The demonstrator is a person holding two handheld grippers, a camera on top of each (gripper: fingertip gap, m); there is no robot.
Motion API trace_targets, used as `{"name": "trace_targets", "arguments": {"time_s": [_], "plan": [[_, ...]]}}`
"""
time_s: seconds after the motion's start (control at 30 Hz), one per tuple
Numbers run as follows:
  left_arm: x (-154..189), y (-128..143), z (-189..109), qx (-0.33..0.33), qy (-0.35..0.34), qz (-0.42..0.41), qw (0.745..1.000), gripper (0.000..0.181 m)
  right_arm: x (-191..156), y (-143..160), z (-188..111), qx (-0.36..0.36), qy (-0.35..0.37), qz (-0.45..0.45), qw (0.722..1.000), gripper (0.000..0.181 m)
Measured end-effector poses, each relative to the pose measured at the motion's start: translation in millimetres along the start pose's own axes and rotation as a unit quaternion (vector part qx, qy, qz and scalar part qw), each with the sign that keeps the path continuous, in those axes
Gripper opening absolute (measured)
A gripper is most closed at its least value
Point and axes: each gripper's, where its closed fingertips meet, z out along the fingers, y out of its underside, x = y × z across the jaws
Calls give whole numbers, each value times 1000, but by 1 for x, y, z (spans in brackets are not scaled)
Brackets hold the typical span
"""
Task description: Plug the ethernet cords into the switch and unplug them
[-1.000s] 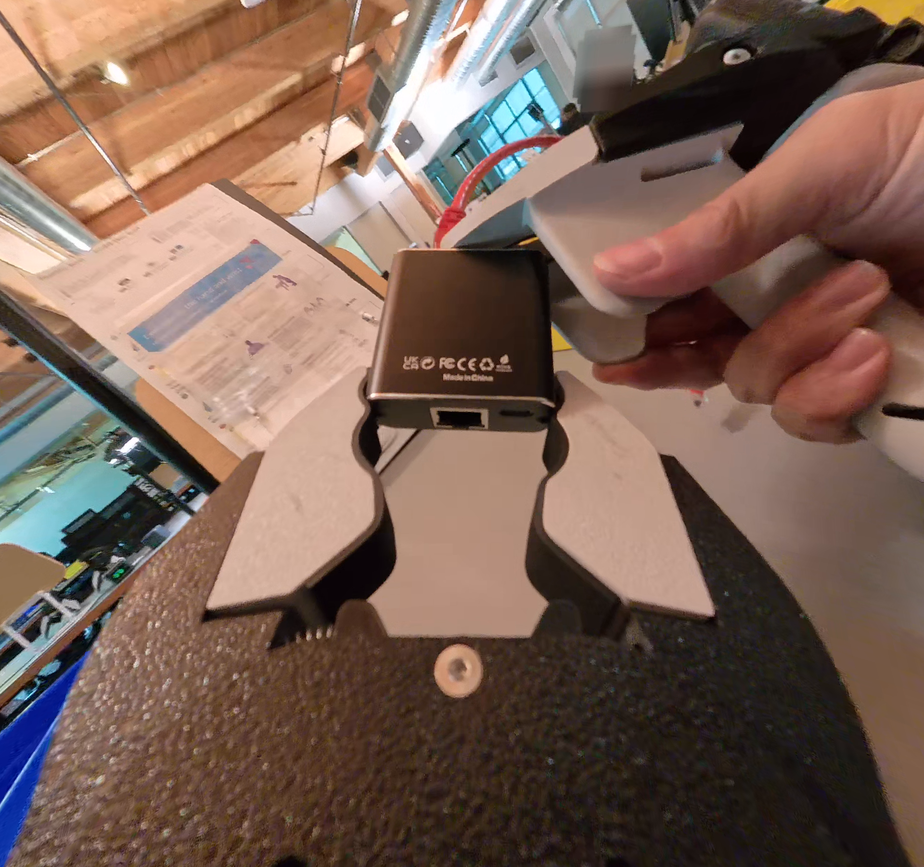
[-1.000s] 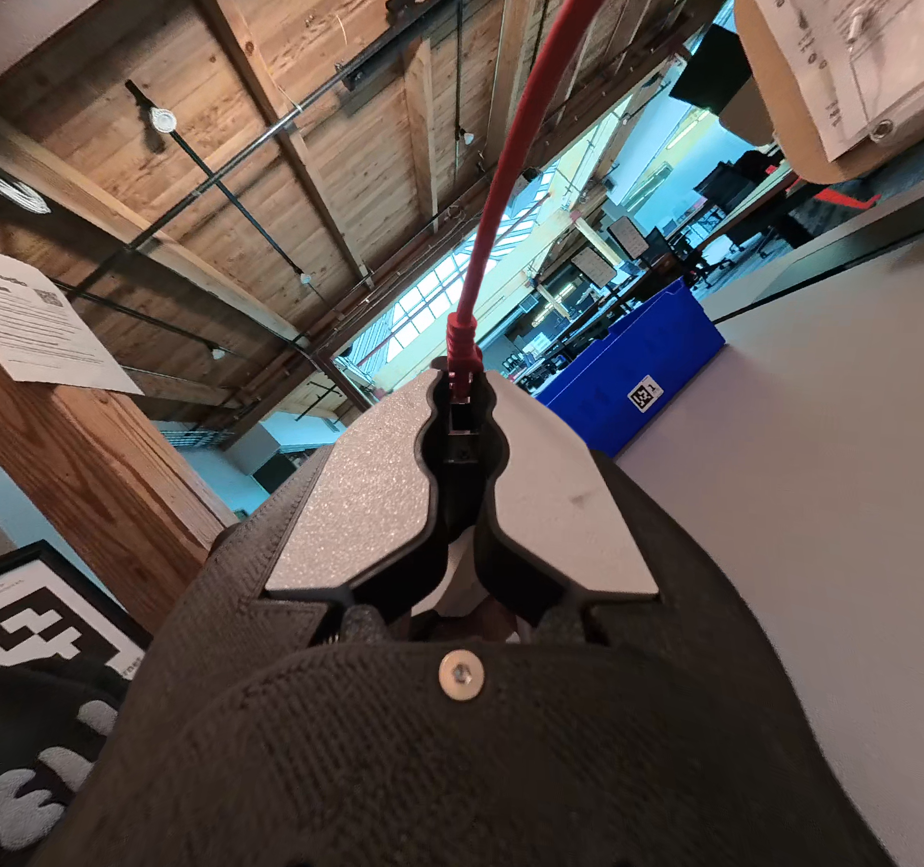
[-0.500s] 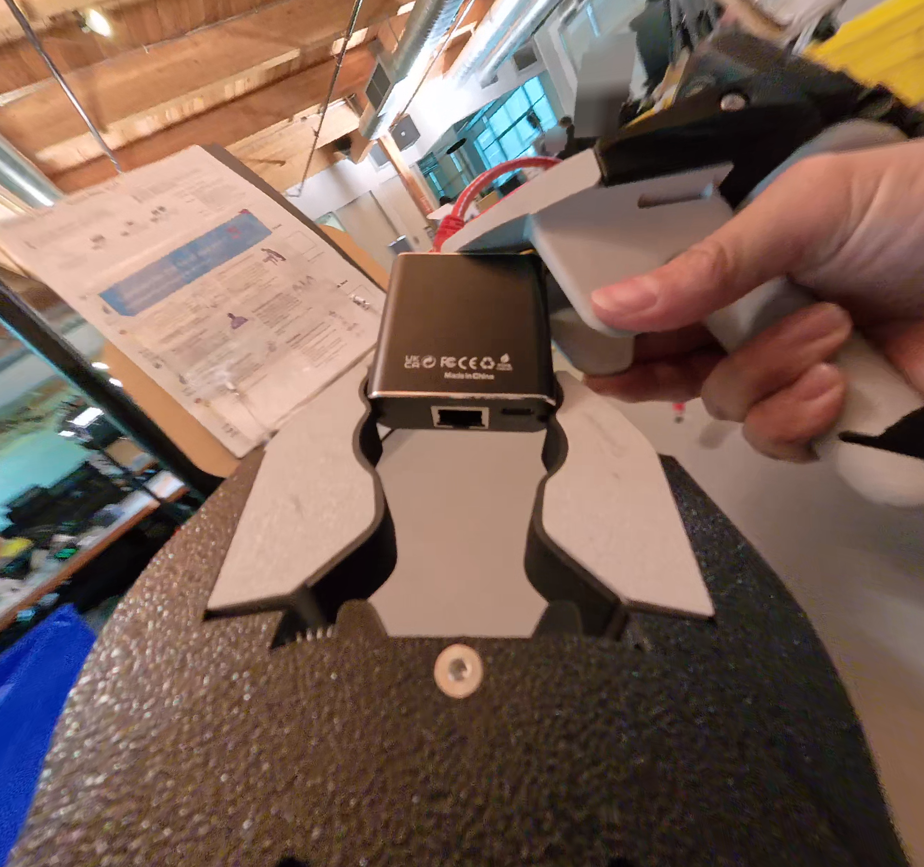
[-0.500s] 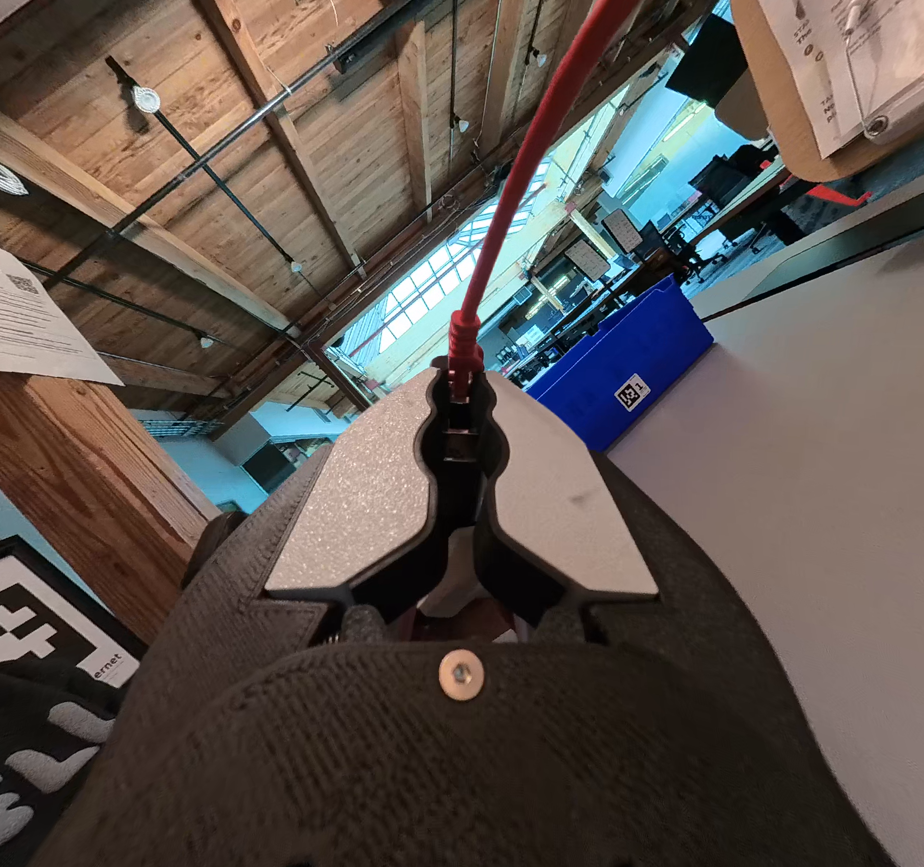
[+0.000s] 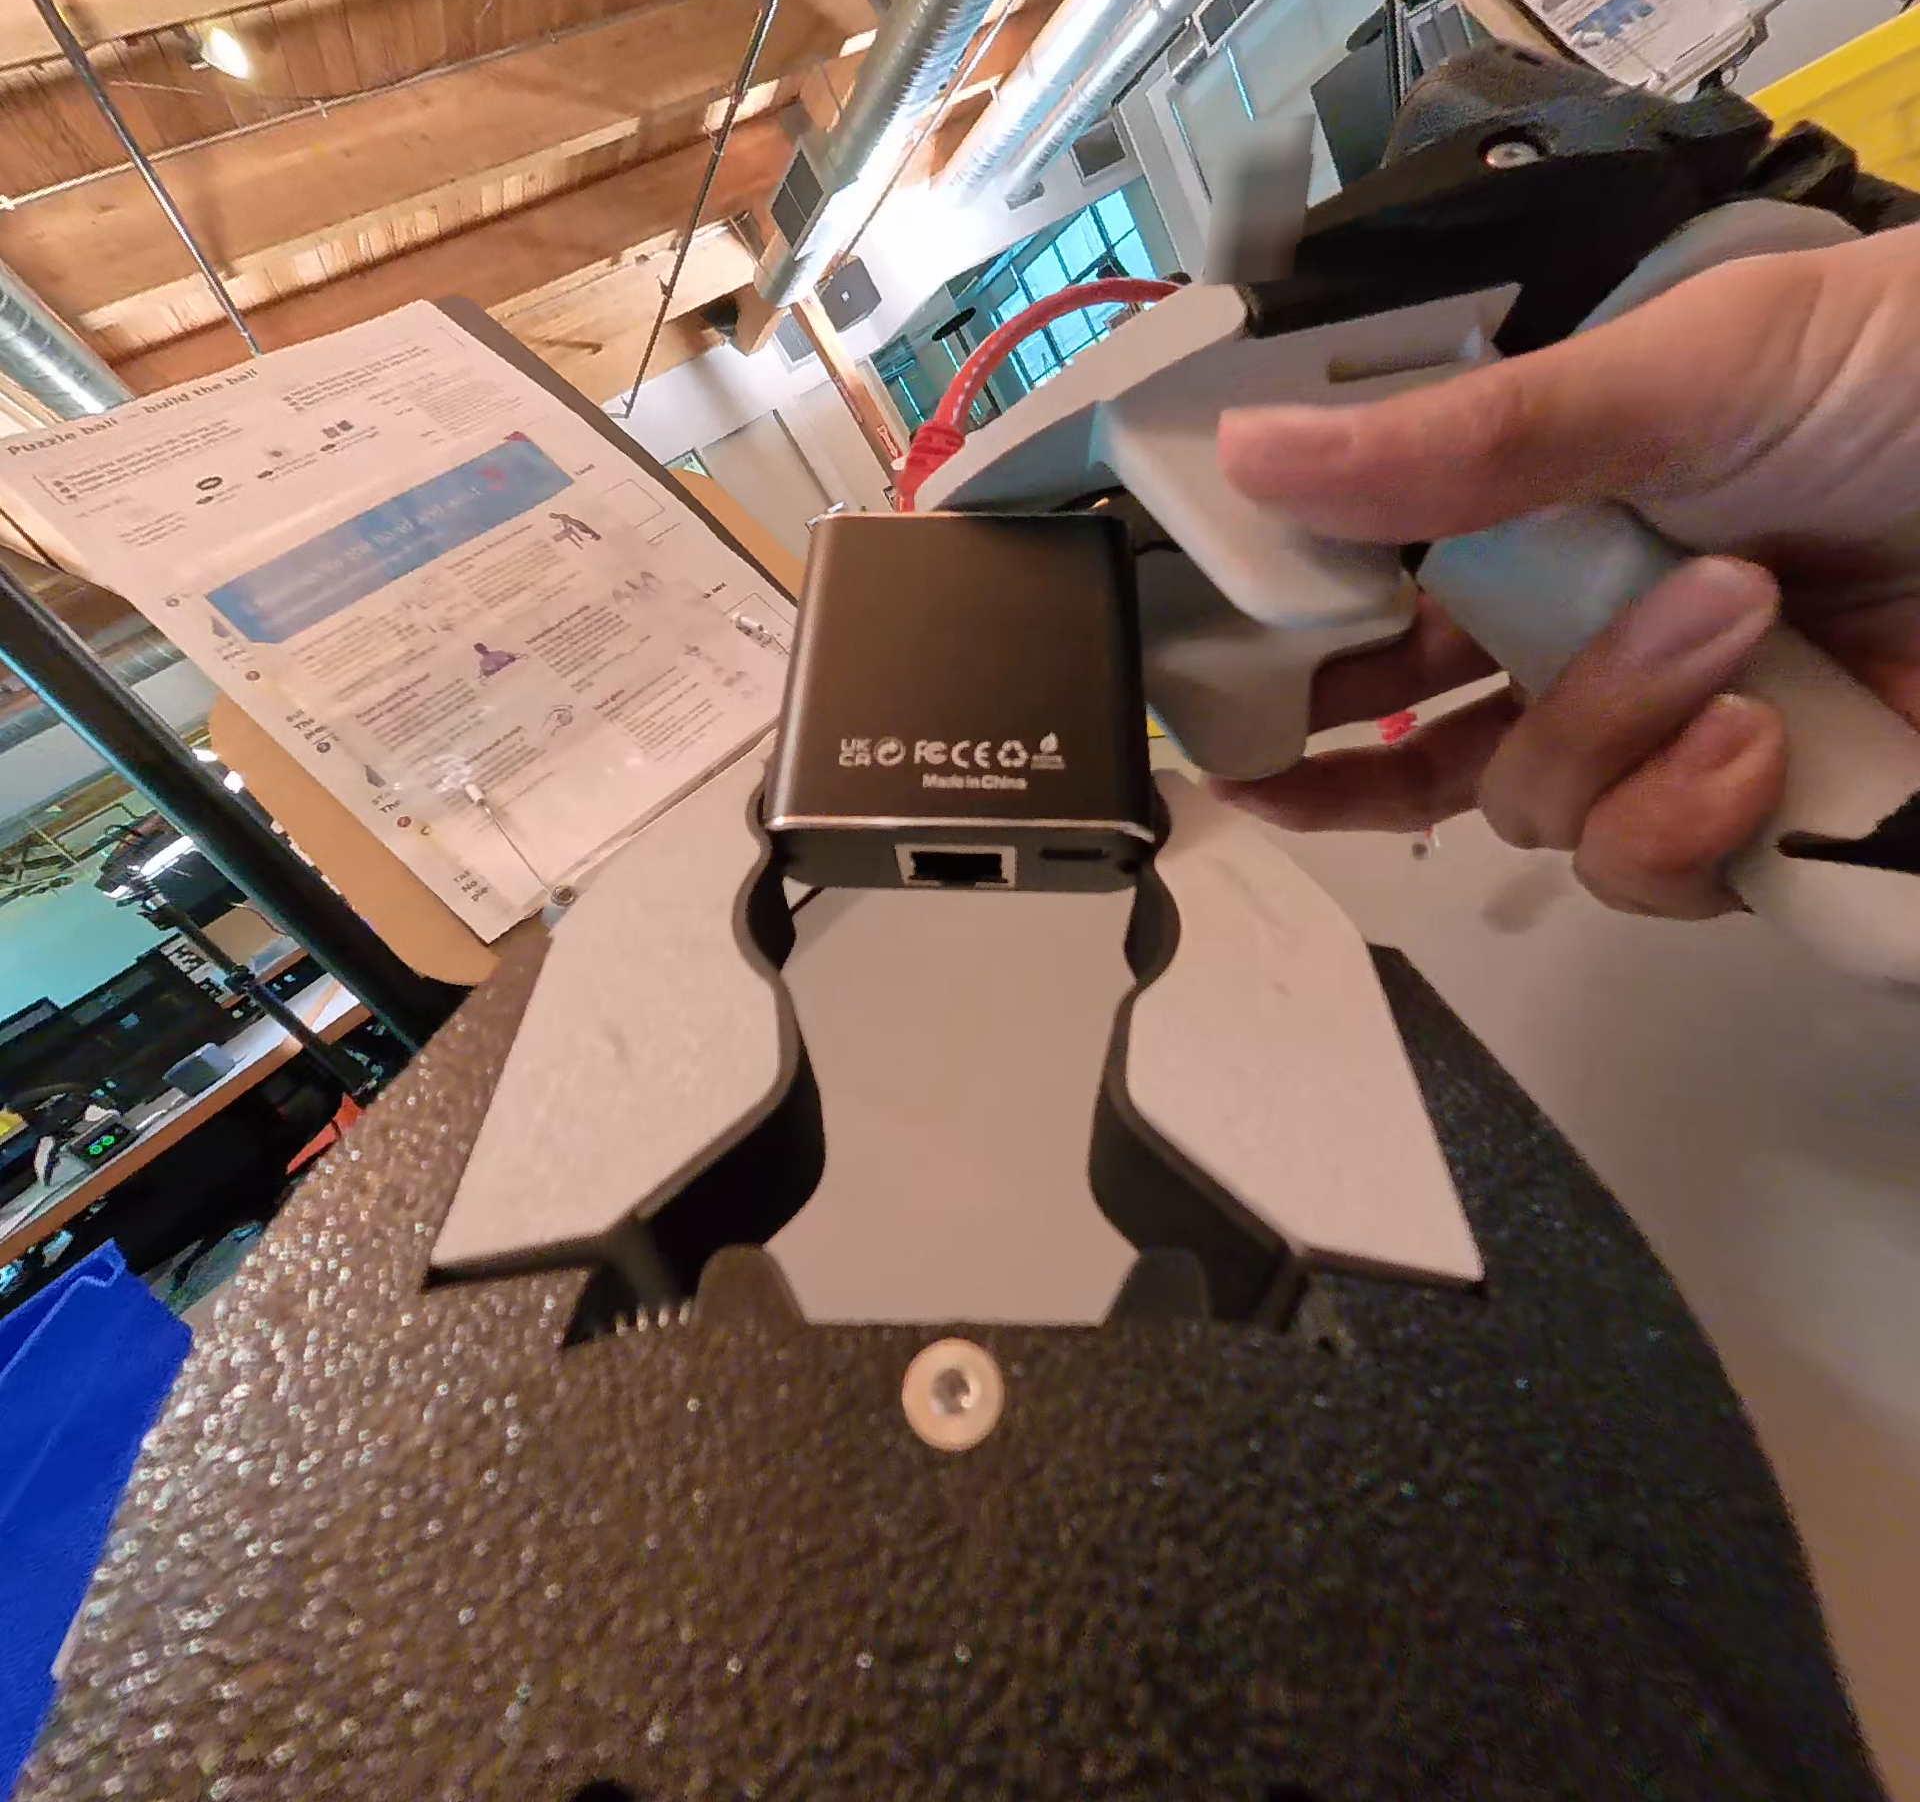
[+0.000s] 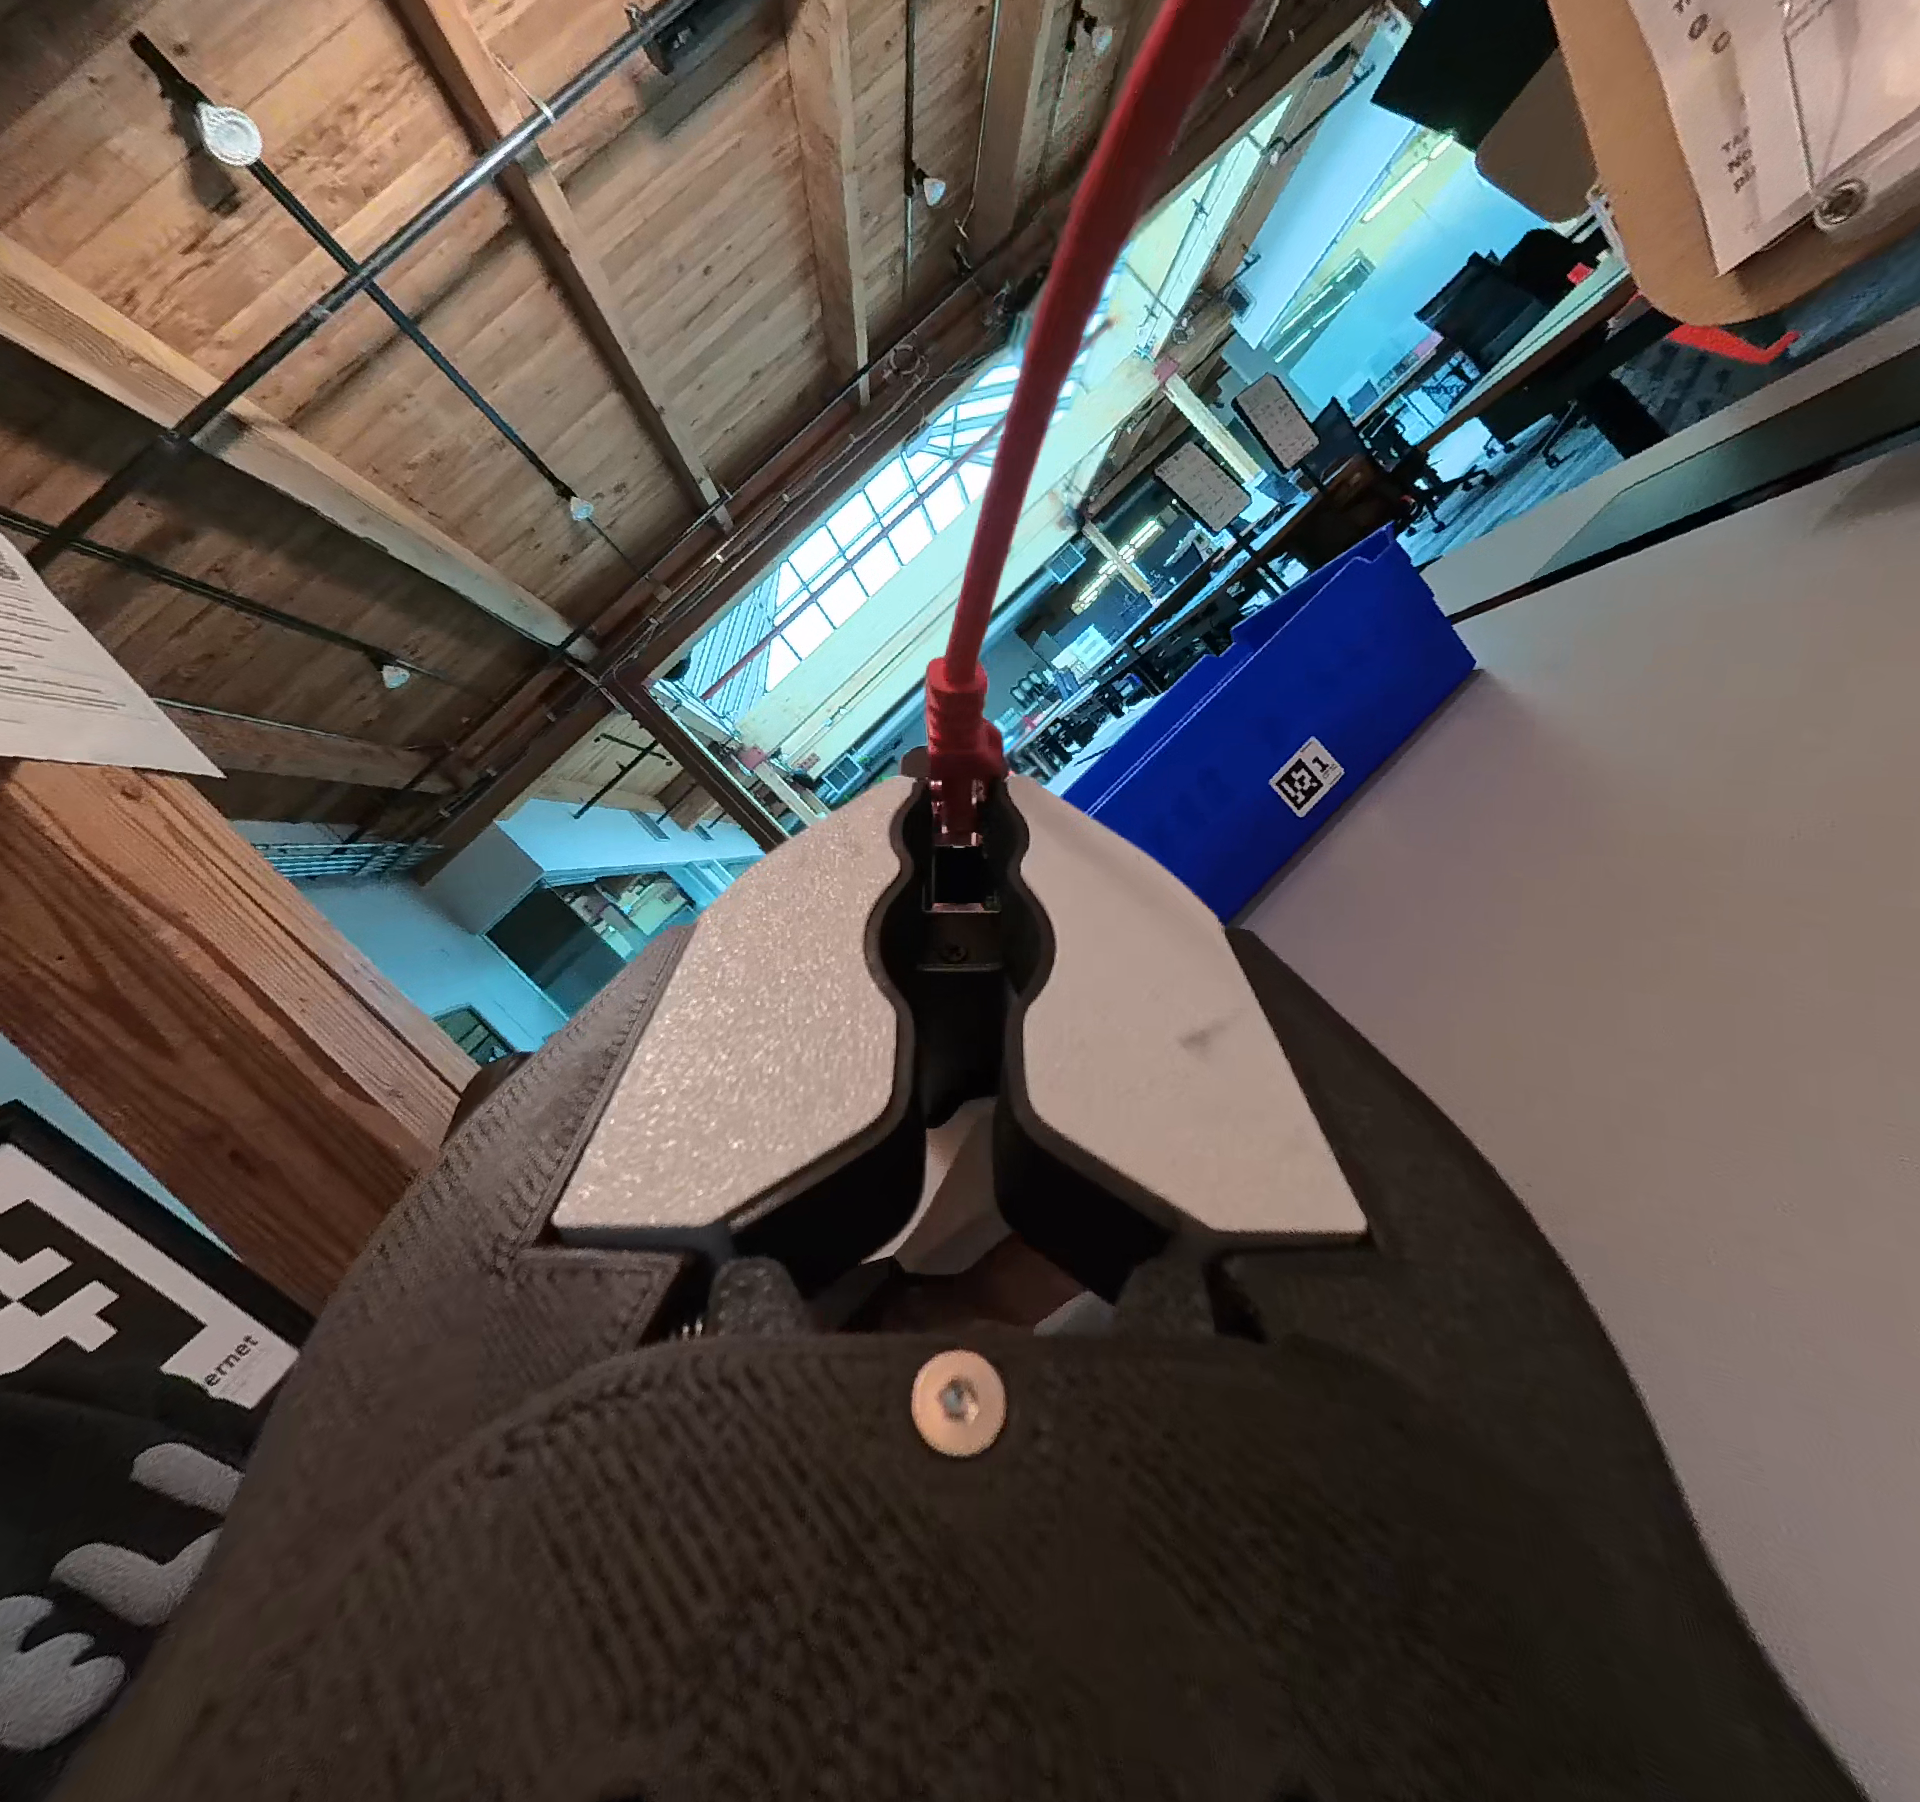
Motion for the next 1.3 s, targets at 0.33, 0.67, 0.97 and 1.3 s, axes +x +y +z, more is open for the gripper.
{"name": "trace_targets", "arguments": {"time_s": [0.33, 0.67, 0.97, 1.3], "plan": [[0, 3, 1, 8, 8, -31, 999, 62, 11, 1, 1, 15, -43, 50, 998, 10], [-19, 12, -4, 2, -23, -83, 996, 62, 1, -60, -29, -64, 57, -176, 981, 9], [-7, 12, -1, 0, 4, -77, 997, 62, 56, -181, -84, -140, 184, -190, 954, 9], [-5, 18, 0, -10, 12, -91, 996, 62, 195, -172, -141, -273, 366, -95, 884, 10]]}}
